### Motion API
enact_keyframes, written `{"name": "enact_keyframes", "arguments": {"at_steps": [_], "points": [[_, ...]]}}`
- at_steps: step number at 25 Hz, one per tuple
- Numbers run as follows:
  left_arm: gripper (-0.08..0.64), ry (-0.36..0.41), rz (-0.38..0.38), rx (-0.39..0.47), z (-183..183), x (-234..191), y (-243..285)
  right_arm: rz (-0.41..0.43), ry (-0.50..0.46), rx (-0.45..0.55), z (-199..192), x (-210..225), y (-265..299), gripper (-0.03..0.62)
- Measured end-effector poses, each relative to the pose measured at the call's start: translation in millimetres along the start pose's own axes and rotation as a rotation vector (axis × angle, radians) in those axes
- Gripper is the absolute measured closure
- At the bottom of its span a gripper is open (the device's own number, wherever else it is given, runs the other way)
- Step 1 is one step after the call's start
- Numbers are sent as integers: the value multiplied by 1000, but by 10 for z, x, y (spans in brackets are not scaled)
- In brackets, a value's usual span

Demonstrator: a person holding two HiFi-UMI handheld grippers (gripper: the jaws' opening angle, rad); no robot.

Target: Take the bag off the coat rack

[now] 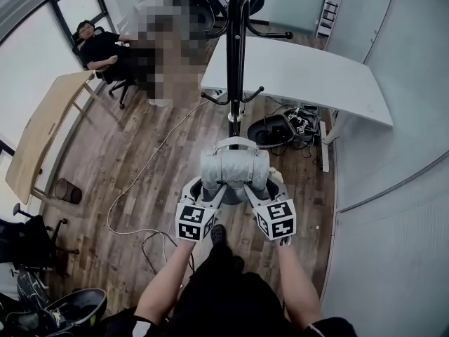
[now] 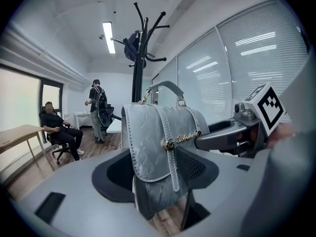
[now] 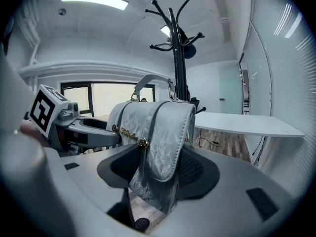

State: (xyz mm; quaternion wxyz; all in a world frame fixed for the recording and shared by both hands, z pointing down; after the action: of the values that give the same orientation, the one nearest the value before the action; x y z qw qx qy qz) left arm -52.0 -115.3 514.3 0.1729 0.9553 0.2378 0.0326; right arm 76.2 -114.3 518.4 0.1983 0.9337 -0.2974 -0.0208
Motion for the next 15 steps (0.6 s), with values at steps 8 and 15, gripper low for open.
{"name": "enact_keyframes", "arguments": {"at_steps": [8,15], "points": [[313,-22,-14,60,233,50,-414,58,-42,67,245,-246,-289,353],[316,-12,-2,100,417,7,-551,80,-83,115,450,-330,-347,354]]}}
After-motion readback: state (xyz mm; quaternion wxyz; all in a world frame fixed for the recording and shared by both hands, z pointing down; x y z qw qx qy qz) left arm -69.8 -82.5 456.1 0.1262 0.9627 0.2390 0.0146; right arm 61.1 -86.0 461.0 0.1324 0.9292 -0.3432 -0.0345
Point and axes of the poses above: the fingertips, and each gripper's own axes: y forward along the fingers, x to its right, z out of its top, the point moved 2 cm from there along -y, backward along the fingers, and after that the axes turned 4 degrees about z, right-handed, at the moved point
